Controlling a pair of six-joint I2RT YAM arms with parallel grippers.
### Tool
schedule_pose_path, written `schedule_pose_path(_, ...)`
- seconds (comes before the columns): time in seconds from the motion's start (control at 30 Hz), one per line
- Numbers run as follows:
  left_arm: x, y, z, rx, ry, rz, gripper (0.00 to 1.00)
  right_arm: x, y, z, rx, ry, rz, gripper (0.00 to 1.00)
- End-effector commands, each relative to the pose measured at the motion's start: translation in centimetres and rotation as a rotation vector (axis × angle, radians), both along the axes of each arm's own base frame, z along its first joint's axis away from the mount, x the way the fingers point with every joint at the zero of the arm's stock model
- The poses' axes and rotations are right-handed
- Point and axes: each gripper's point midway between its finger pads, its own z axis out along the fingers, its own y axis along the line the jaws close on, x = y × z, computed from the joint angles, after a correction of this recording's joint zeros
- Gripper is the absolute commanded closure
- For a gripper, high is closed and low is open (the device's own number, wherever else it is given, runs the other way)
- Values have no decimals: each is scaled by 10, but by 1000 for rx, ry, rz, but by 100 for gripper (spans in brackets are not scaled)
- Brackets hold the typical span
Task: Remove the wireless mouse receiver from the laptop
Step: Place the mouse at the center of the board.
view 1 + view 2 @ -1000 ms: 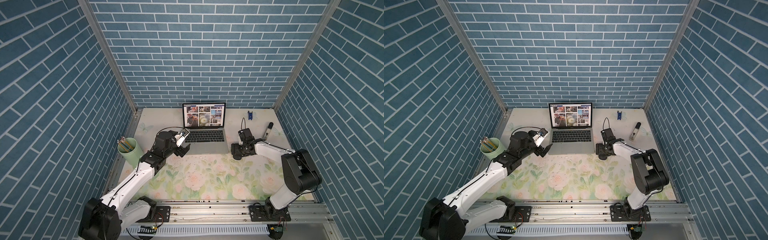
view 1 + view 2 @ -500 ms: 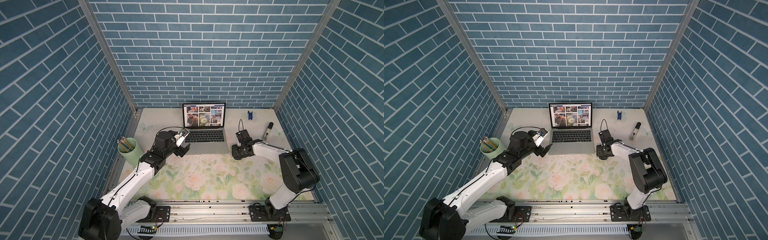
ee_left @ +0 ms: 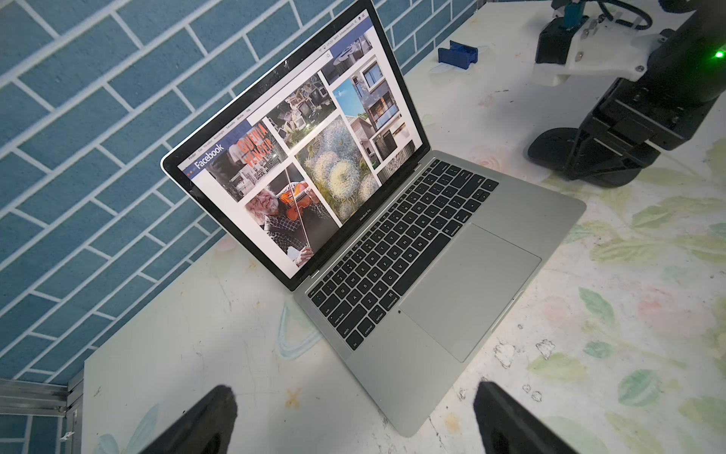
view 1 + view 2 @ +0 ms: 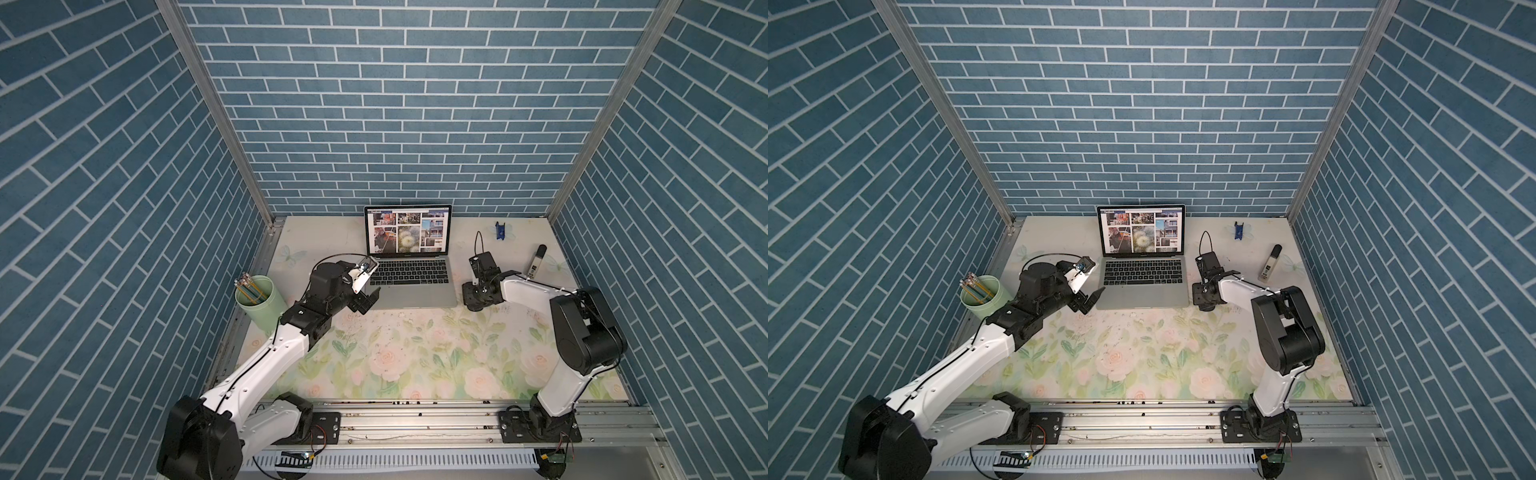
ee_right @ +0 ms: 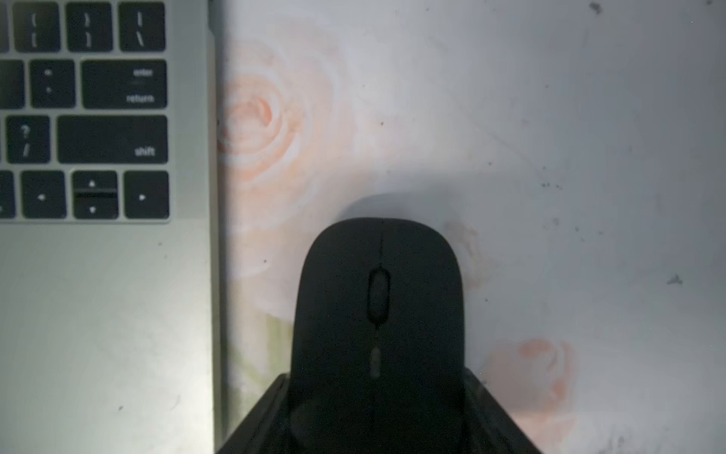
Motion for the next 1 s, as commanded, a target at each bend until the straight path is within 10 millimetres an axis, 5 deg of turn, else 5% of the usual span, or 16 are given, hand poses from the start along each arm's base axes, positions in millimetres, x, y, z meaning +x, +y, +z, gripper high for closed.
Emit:
schedule_pose_path(0.0,-3,3,0,-8,-3,3,0,-16,-16,-24,-77,94,23,37)
schedule_pose_path(0.27,-2,2,-4,-5,9,1,0,-22,-19,-28,-79,104,21,19)
schedule_pose_path(0.3,-1,2,-5,-5,9,1,0,-21,-20,-27,-80,100,18,1)
schedule_pose_path(0.43,-2,2,-4,-8,7,1,0,-19,-17,-21,-64,84,22,0)
schedule_pose_path(0.53,-2,3,-1,-7,3,4,1,-13,-11,2,-25,29,29,0)
schedule_pose_path(0.63,2,6,9,-21,-26,30,1,-8,-1,51,27,-73,53,0)
schedule_pose_path(0.77,12,24,41,-102,-148,152,0,-8,0,159,24,-416,78,0)
schedule_pose_path(0.87,24,70,71,-210,-316,415,0,-26,-30,240,9,-855,2,0)
schedule_pose_path(0.9,26,92,78,-254,-366,530,0,-35,-44,254,-5,-997,-34,0)
schedule_pose_path(0.97,27,131,78,-321,-423,733,0,-49,-71,252,-115,-1154,-91,0)
